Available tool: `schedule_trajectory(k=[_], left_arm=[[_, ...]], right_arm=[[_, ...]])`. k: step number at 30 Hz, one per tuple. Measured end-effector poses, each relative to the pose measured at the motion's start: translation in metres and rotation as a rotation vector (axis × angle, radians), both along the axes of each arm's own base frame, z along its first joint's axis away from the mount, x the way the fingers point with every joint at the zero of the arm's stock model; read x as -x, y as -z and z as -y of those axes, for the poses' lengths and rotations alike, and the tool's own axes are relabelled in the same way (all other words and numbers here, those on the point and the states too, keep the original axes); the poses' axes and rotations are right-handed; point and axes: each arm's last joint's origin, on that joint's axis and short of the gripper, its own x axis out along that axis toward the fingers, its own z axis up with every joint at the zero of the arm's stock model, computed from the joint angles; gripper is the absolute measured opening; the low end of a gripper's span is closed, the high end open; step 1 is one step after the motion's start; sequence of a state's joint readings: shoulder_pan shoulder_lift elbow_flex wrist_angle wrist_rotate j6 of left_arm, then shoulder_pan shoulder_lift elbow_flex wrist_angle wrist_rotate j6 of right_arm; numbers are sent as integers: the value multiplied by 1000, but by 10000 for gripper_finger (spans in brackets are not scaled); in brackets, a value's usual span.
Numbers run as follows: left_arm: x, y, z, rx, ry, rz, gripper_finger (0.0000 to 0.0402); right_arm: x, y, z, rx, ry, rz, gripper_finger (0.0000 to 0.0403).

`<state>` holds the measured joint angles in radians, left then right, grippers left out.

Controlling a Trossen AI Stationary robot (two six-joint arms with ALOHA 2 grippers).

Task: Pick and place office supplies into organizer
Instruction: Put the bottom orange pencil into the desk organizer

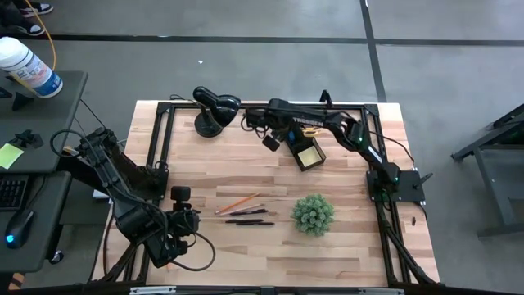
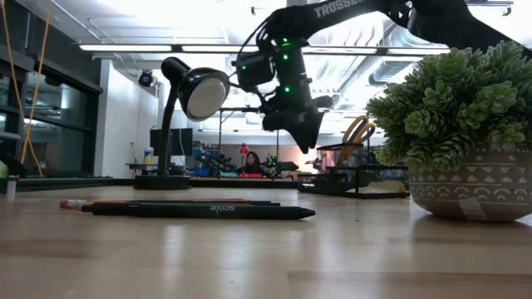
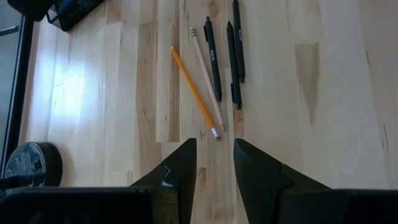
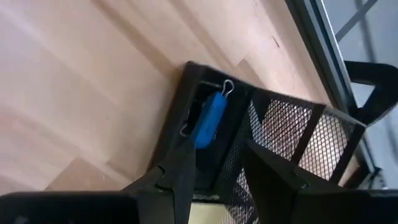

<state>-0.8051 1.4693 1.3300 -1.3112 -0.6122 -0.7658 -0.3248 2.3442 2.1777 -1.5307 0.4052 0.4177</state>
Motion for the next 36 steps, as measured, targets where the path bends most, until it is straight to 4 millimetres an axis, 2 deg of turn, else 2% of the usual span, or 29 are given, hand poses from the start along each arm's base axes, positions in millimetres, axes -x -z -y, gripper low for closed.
schedule_trajectory(k=[5, 10, 23, 29, 36], left_arm=[[0, 0, 0, 10, 4, -13, 95], [1, 0, 0, 15, 5, -19, 95], [0, 0, 1, 16, 5, -18, 95], [0, 0, 1, 23, 5, -14, 95], [-2, 0, 4, 67, 10, -5, 95]], right_arm=[[-5, -1, -28, 20, -69, -46, 130], [-16, -5, -67, -31, -97, 24, 129], [-39, -3, -200, -218, -322, 240, 130], [-37, -3, -254, -366, -462, 290, 129], [-25, -4, -300, -431, -637, 266, 129]])
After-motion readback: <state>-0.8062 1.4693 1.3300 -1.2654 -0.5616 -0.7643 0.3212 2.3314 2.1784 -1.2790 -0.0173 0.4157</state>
